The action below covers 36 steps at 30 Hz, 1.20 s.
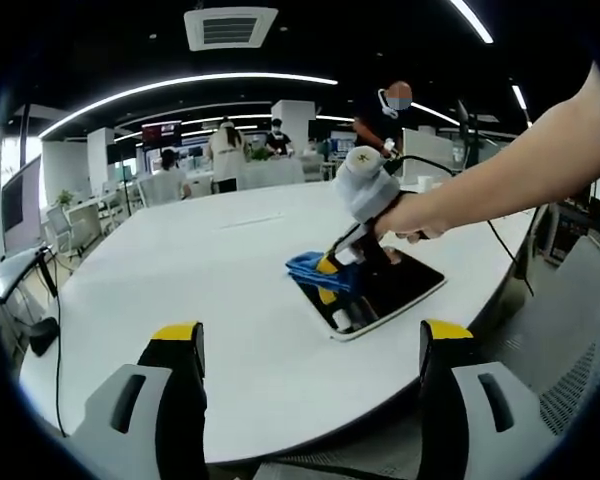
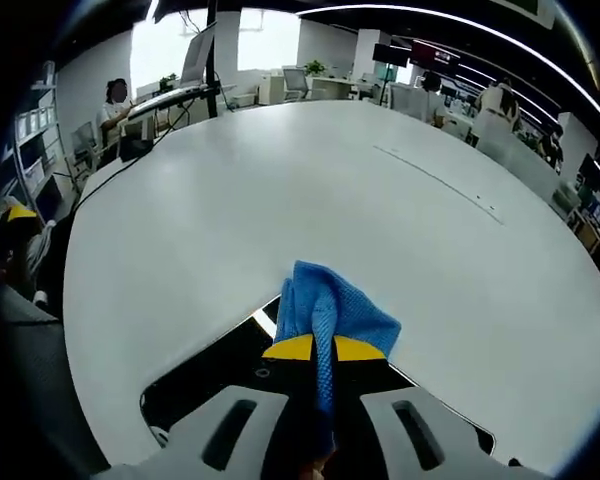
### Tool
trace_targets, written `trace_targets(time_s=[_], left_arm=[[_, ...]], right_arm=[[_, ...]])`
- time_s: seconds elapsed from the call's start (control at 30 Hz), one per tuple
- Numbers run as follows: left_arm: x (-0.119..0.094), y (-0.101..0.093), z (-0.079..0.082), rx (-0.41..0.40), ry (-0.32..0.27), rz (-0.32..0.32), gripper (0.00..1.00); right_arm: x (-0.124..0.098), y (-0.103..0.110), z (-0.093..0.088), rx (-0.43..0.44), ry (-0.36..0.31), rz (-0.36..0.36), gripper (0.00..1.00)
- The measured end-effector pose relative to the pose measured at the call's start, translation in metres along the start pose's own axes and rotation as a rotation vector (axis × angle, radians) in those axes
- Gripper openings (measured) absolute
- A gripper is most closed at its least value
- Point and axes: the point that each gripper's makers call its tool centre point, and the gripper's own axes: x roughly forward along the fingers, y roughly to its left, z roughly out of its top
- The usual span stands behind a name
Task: Wipe the mirror surface with the cleaning cloth until all visible marks leave the cleaned area.
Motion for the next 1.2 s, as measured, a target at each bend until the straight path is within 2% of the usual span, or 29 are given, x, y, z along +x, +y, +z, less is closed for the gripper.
trace_targets(time_s=[0.1, 0.4, 0.57, 0.63, 0.83, 0.9, 0.97, 1.03, 1.13, 1.2], left_arm=[[-0.001, 0.001, 0.001, 0.0, -0.006, 0.005, 0.87], [0.0, 0.001, 0.002, 0.0, -0.005, 0.003, 0.87], [0.0, 0.0, 0.001, 0.0, -0.004, 0.003, 0.87], [0.001, 0.0, 0.001, 0.001, -0.002, 0.003, 0.87], [0.002, -0.001, -0.001, 0.004, 0.011, -0.001, 0.87], [0.002, -0.001, -0.001, 0.004, 0.012, -0.001, 0.87], [0.002, 0.0, -0.001, 0.003, 0.008, 0.003, 0.87], [0.002, 0.0, -0.001, 0.003, 0.007, 0.005, 0.88], [0.001, 0.001, -0.001, 0.003, 0.006, 0.005, 0.88], [0.001, 0.001, -0.001, 0.003, 0.007, 0.005, 0.88]], right_arm=[[-0.004, -0.005, -0.004, -0.032, 0.003, -0.015, 0.0], [-0.013, -0.018, -0.014, -0.025, 0.023, -0.042, 0.0], [-0.014, -0.024, -0.017, -0.053, 0.031, -0.045, 0.0], [-0.014, -0.024, -0.017, -0.044, 0.028, -0.045, 0.0], [-0.013, -0.023, -0.017, -0.089, 0.017, -0.074, 0.0], [-0.014, -0.024, -0.017, -0.076, 0.017, -0.074, 0.0], [-0.014, -0.023, -0.018, -0.065, 0.018, -0.064, 0.0], [-0.014, -0.019, -0.018, -0.102, 0.019, -0.04, 0.0], [-0.016, -0.012, -0.022, -0.054, 0.043, 0.041, 0.0], [-0.019, -0.007, -0.024, -0.099, 0.044, 0.055, 0.0]])
